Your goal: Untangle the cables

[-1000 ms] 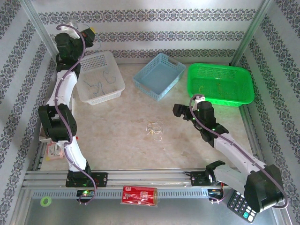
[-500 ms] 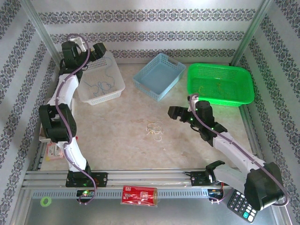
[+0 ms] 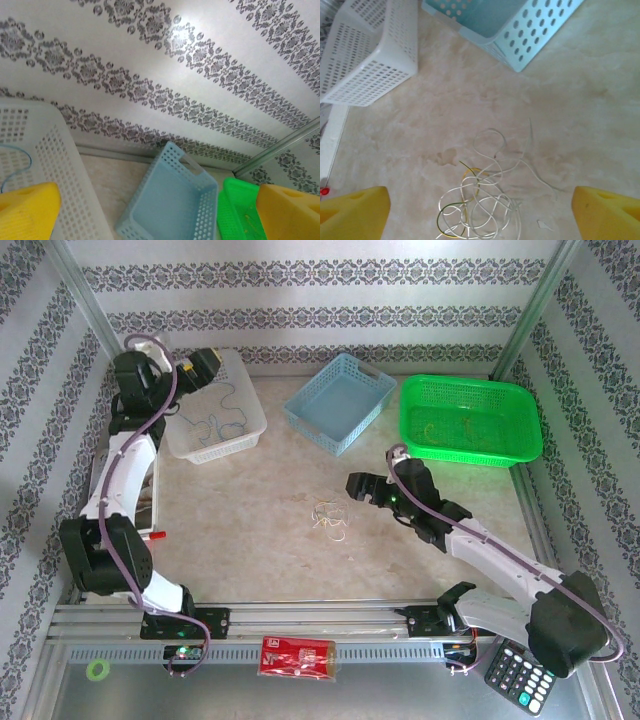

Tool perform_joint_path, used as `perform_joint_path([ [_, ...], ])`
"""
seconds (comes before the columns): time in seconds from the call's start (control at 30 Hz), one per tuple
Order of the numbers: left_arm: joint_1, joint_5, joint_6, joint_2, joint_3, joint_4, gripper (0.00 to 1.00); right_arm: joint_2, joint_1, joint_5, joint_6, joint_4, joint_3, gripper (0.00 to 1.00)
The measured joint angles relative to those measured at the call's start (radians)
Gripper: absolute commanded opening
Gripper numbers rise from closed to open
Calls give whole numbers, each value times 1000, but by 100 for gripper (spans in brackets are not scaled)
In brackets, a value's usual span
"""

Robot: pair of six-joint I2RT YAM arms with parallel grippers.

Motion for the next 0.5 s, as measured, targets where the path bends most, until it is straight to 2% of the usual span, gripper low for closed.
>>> perform_joint_path([
  [0.23, -16, 16, -106, -132, -222, 13, 100, 29, 3, 27, 35, -43, 10, 74],
  [0.5, -150, 12, -116, -272, -288, -40, 100, 105, 5, 24, 70, -82, 42, 64],
])
